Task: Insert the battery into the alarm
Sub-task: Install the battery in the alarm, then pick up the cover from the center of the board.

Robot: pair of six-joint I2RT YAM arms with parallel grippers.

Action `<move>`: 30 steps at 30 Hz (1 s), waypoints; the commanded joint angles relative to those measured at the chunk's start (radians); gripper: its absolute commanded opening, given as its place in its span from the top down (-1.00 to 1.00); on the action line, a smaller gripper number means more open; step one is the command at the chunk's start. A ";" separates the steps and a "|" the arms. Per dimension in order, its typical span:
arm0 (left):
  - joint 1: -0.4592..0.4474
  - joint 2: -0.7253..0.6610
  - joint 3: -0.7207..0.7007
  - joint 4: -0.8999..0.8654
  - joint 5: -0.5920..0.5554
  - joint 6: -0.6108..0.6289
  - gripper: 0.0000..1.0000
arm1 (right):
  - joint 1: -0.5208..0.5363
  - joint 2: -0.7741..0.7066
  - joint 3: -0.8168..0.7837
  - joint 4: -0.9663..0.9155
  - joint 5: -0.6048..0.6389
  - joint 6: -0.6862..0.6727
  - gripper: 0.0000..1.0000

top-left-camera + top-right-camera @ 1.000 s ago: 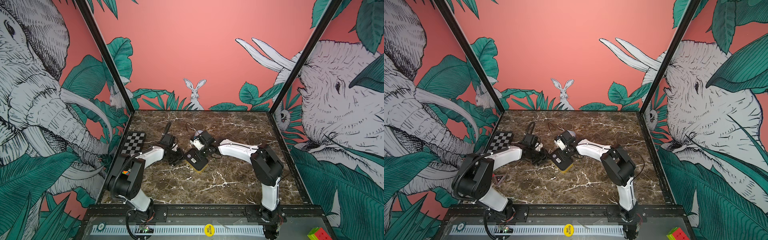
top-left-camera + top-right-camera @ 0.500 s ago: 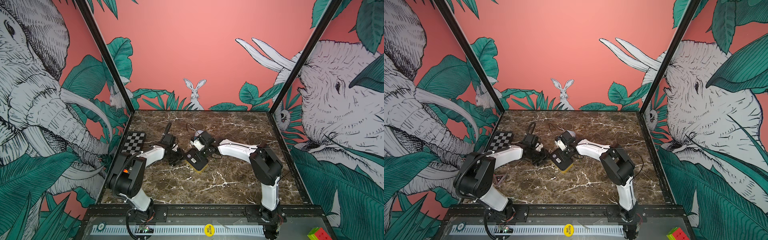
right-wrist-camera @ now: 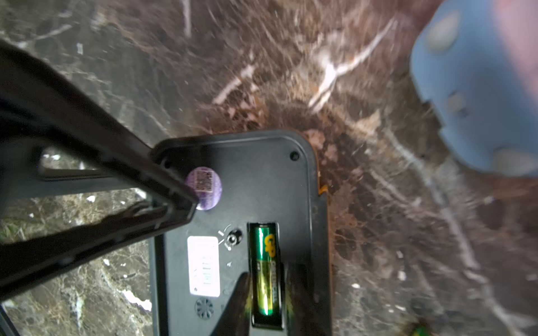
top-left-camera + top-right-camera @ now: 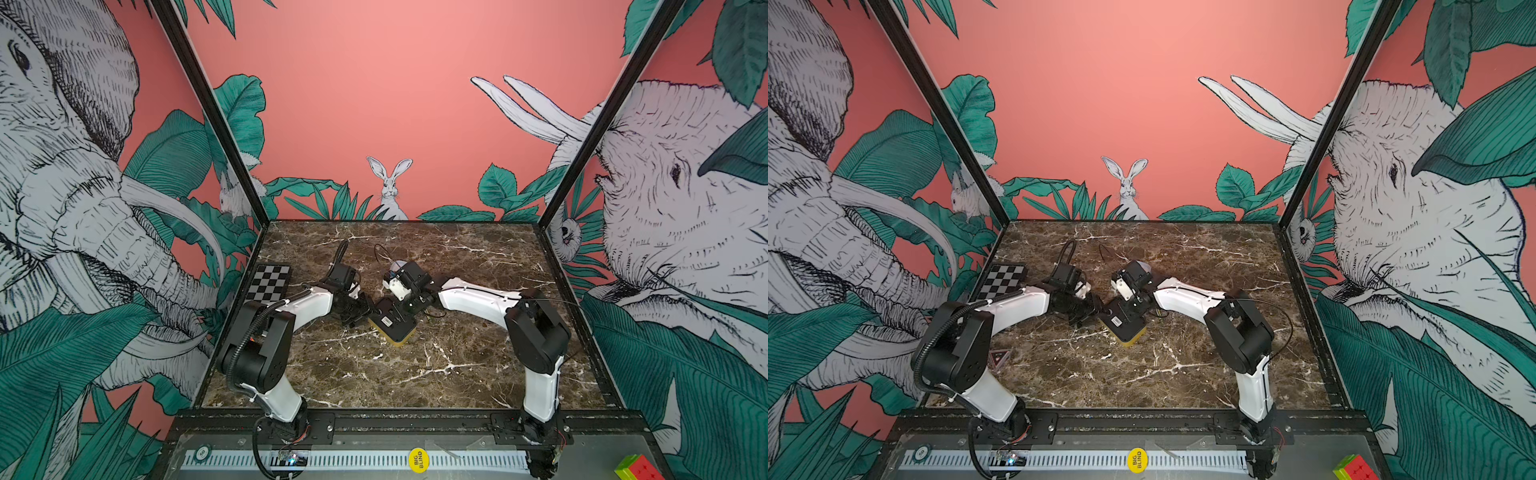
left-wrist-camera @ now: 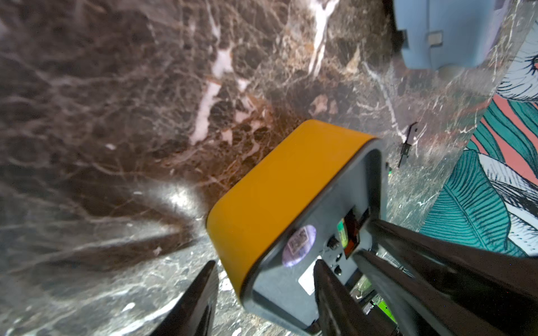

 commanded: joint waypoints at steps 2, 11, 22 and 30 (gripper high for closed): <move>-0.012 0.010 0.031 -0.024 0.005 0.017 -0.10 | -0.037 -0.067 -0.022 -0.004 0.008 0.028 0.31; -0.023 0.048 0.082 -0.037 0.033 0.040 -0.12 | -0.110 -0.036 -0.103 0.017 -0.096 0.100 0.08; -0.026 0.137 0.217 -0.103 0.055 0.102 -0.14 | -0.114 -0.118 -0.270 0.153 -0.258 0.285 0.08; -0.027 0.139 0.249 -0.124 0.060 0.133 -0.14 | -0.135 -0.223 -0.251 0.008 -0.123 0.204 0.09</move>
